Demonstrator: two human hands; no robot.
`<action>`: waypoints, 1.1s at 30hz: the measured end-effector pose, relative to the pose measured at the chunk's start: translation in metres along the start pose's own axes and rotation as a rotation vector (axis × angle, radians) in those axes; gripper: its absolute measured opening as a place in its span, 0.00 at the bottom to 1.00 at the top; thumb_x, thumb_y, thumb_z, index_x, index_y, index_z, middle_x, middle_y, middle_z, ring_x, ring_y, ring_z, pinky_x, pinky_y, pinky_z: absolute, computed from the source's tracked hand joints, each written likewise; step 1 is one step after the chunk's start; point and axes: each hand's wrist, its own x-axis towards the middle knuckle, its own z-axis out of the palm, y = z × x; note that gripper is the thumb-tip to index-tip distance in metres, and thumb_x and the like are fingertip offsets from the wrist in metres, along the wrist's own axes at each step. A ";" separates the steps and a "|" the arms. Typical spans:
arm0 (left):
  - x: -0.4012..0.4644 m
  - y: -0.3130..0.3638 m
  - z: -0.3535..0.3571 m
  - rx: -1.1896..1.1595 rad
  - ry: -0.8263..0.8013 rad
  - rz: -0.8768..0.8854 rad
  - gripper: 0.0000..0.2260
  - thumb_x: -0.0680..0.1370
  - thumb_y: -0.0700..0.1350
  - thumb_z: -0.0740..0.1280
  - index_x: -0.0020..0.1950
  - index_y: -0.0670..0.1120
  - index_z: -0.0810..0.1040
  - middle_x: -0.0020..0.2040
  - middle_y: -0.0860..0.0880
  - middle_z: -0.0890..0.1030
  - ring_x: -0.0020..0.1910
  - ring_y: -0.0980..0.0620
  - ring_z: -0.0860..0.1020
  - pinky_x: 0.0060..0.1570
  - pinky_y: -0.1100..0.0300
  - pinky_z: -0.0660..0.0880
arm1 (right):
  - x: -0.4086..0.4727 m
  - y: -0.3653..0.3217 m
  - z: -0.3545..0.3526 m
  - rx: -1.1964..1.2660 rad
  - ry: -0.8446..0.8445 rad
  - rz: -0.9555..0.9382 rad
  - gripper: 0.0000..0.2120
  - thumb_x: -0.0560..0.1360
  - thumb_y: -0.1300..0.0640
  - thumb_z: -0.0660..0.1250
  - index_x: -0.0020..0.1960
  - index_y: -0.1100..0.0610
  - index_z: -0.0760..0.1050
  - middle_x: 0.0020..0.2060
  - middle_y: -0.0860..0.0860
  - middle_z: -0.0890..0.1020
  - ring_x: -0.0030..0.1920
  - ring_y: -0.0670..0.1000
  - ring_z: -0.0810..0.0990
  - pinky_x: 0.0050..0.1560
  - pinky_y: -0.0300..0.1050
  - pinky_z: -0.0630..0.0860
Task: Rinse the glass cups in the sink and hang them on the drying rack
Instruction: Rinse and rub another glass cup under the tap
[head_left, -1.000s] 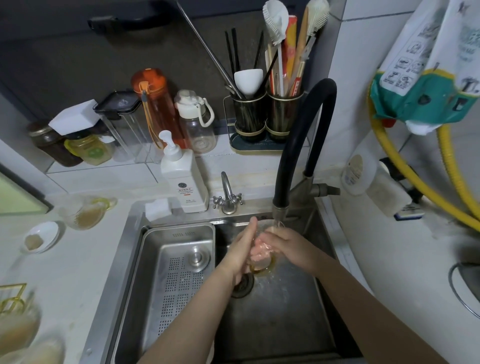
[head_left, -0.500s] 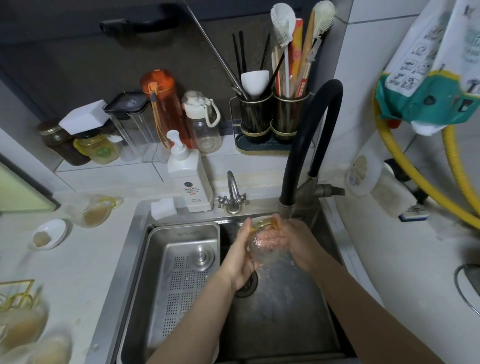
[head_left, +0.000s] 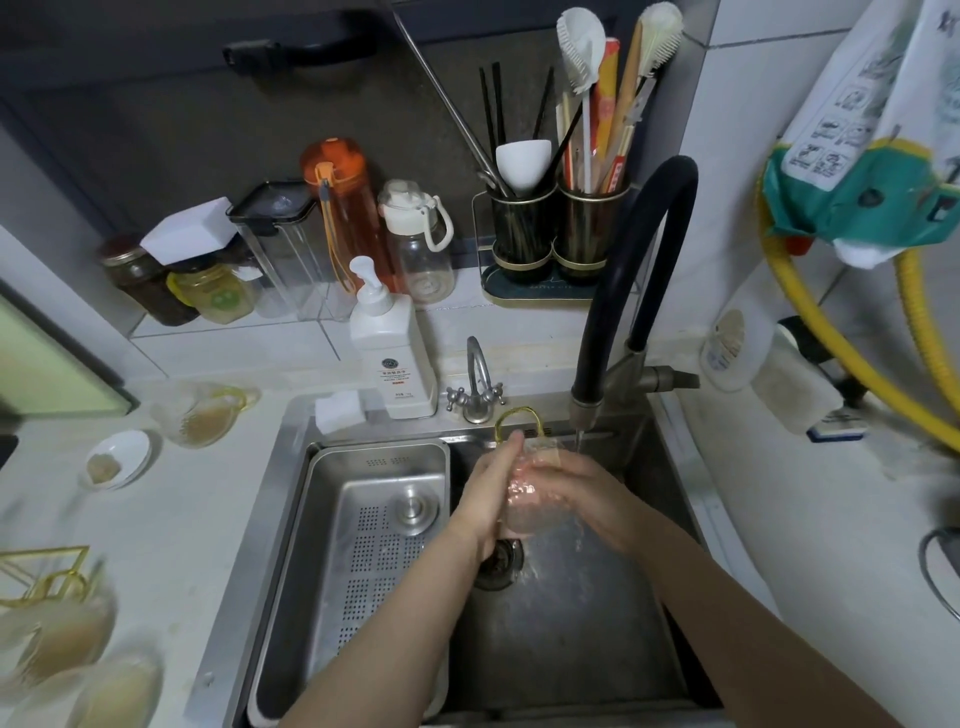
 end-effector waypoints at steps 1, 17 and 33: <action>-0.002 0.005 0.000 -0.004 -0.023 -0.025 0.31 0.69 0.69 0.65 0.61 0.48 0.78 0.55 0.43 0.83 0.52 0.45 0.83 0.46 0.51 0.80 | -0.001 0.000 -0.001 -0.017 -0.029 0.009 0.13 0.74 0.48 0.67 0.56 0.52 0.79 0.53 0.54 0.84 0.56 0.54 0.81 0.65 0.59 0.71; -0.020 -0.004 0.003 0.694 -0.118 0.362 0.31 0.75 0.55 0.69 0.74 0.61 0.58 0.76 0.52 0.51 0.77 0.54 0.47 0.72 0.60 0.52 | 0.003 -0.015 -0.019 0.053 0.153 0.040 0.16 0.80 0.54 0.59 0.55 0.66 0.78 0.47 0.60 0.84 0.49 0.58 0.83 0.53 0.51 0.78; -0.011 -0.002 -0.003 0.961 0.008 0.426 0.54 0.61 0.63 0.77 0.78 0.48 0.52 0.73 0.51 0.64 0.72 0.52 0.63 0.72 0.55 0.61 | -0.004 -0.017 -0.005 -0.731 0.074 -0.172 0.11 0.74 0.51 0.67 0.34 0.45 0.75 0.31 0.49 0.83 0.34 0.44 0.81 0.41 0.39 0.75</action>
